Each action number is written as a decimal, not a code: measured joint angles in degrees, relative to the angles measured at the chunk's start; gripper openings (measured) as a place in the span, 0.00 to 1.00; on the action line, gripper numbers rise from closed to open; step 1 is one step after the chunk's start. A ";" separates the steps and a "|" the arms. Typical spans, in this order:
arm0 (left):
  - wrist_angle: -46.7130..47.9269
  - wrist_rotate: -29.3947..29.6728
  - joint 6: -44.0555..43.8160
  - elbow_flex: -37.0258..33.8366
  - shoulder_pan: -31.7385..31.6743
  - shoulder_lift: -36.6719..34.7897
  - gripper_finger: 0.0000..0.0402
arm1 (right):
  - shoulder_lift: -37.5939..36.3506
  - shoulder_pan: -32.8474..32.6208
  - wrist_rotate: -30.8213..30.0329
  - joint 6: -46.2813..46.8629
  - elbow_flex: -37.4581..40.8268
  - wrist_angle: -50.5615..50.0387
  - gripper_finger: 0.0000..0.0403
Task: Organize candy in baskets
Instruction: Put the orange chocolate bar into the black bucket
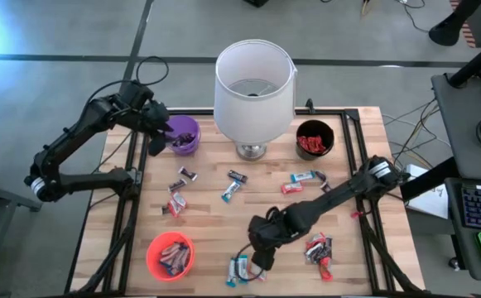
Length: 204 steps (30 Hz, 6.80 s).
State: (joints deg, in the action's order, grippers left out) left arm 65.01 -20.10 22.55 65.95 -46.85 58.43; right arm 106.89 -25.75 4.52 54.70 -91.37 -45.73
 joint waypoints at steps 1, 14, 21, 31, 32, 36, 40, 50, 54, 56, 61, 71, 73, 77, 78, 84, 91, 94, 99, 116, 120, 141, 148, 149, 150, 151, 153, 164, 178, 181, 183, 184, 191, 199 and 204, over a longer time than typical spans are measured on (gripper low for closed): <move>0.07 0.00 0.21 0.00 0.00 -0.30 0.43 | 0.00 -0.45 -0.02 1.61 1.07 1.61 0.34; 0.16 0.00 0.39 0.00 0.02 -1.46 0.43 | 0.04 -4.84 0.02 2.57 11.70 20.33 0.34; 0.33 0.00 -0.39 0.00 -0.02 -1.43 0.43 | 0.07 -5.78 0.41 4.33 19.27 31.97 0.34; 0.27 0.00 -0.55 0.00 -0.02 -1.41 0.43 | 2.58 -5.89 3.30 1.52 20.30 40.23 0.34; 0.25 0.00 -0.55 0.00 -0.02 -1.41 0.43 | 3.21 -5.89 3.43 1.41 20.28 41.45 0.34; 0.13 0.00 -0.56 0.00 -0.02 -1.41 0.43 | 5.66 -5.89 3.45 1.52 19.10 41.42 0.34; 0.11 0.00 -0.58 0.00 -0.02 -1.41 0.43 | 7.40 -5.89 3.44 1.33 17.82 41.57 0.34; 0.15 0.02 -1.06 0.00 0.00 -1.41 0.43 | 9.57 -5.87 2.94 2.84 17.35 40.45 0.26; 0.17 0.02 -1.06 0.00 -0.02 -1.41 0.43 | 9.60 -5.85 3.00 2.83 17.24 38.82 0.09; 0.17 0.00 -1.06 0.00 -0.02 -1.41 0.43 | 9.37 -5.85 3.14 3.57 17.27 38.60 0.05; 0.25 0.01 -1.06 0.00 -0.02 -1.41 0.43 | 7.25 -5.87 3.00 6.24 17.56 36.46 0.03; 0.28 0.01 -1.06 0.01 0.00 -1.41 0.43 | -4.40 -5.66 -6.06 9.08 17.66 16.17 0.03; 0.28 0.00 -1.06 0.00 0.00 -1.39 0.43 | -7.42 -5.38 -8.98 9.98 17.64 11.17 0.03; 0.22 0.00 -1.04 0.00 0.03 -1.37 0.43 | -13.17 -3.83 -15.59 14.03 17.59 -0.56 0.03; 0.18 0.00 -1.06 0.00 0.02 -1.37 0.43 | -14.40 -3.20 -16.84 15.04 17.64 -3.52 0.03; 0.11 0.00 -1.06 0.00 0.02 -1.05 0.43 | -21.95 2.42 -21.01 17.52 17.64 -16.56 0.03; 0.13 0.00 -1.04 0.00 -0.02 -0.06 0.43 | -28.78 12.23 -24.09 14.51 17.76 -27.86 0.03; 0.14 0.00 -1.04 0.00 -0.02 0.41 0.43 | -31.77 17.29 -24.24 10.63 18.18 -29.36 0.03; 0.17 0.00 -1.04 0.00 -0.02 1.05 0.43 | -36.89 27.05 -24.37 3.24 19.27 -29.44 0.03; 0.29 0.00 -1.05 0.00 -0.02 1.12 0.43 | -40.21 51.39 -19.64 -20.74 20.70 -28.50 0.03; 0.32 0.02 -2.19 0.08 -0.02 1.12 0.43 | -38.97 53.80 -19.48 -23.95 21.05 -28.39 0.03; 0.90 0.11 -2.28 8.16 -0.02 1.12 0.43 | -33.59 58.15 -15.87 -31.61 21.11 -25.21 0.03; 2.25 0.06 -2.09 8.33 -0.02 1.10 0.43 | -33.59 58.15 -15.87 -31.91 21.14 -25.30 0.03; 2.62 0.07 -2.01 8.30 -0.02 1.11 0.43 | -33.59 58.16 -15.90 -32.09 21.16 -25.32 0.03; 2.95 0.06 -2.00 8.26 -0.02 1.15 0.43 | -33.59 58.15 -15.92 -32.21 21.18 -25.37 0.03; 3.16 0.07 -1.97 8.26 -0.02 1.19 0.43 | -33.59 58.15 -15.92 -32.32 21.18 -25.52 0.03; 3.40 0.05 -1.91 8.26 0.00 1.18 0.43 | -33.59 58.15 -15.96 -33.09 21.18 -25.80 0.03; 4.26 0.04 -1.99 8.22 -0.02 1.17 0.43 | -33.59 58.17 -21.05 -31.99 21.24 -26.02 0.03; 4.26 0.02 -2.06 8.17 -0.02 1.17 0.43 | -33.59 58.79 -12.03 -36.83 21.33 -27.13 0.03; 4.26 0.02 -2.06 8.17 -0.02 1.17 0.43 | -33.59 59.11 -12.02 -37.27 21.33 -27.85 0.03; 4.26 0.02 -2.10 8.17 -0.02 1.17 0.43 | -33.59 59.18 -12.30 -37.27 21.33 -27.74 0.03; 4.26 0.02 -2.33 8.17 -0.01 1.17 0.43 | -33.59 59.18 -13.33 -37.19 21.33 -27.74 0.03; 4.26 0.03 -2.70 8.17 -0.01 1.17 0.43 | -33.68 59.16 -18.03 -36.73 21.33 -27.45 0.03; 4.24 0.04 -2.70 8.17 -0.02 1.17 0.43 | -33.68 59.16 -17.76 -35.80 21.33 -27.44 0.03; 4.18 0.04 -2.61 8.17 -0.02 1.17 0.43 | -33.68 59.16 -17.60 -31.79 21.33 -27.14 0.03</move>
State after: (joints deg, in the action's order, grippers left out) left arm 69.19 -20.05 19.94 74.13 -46.87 59.59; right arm 73.21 33.41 -13.08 22.91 -70.04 -72.87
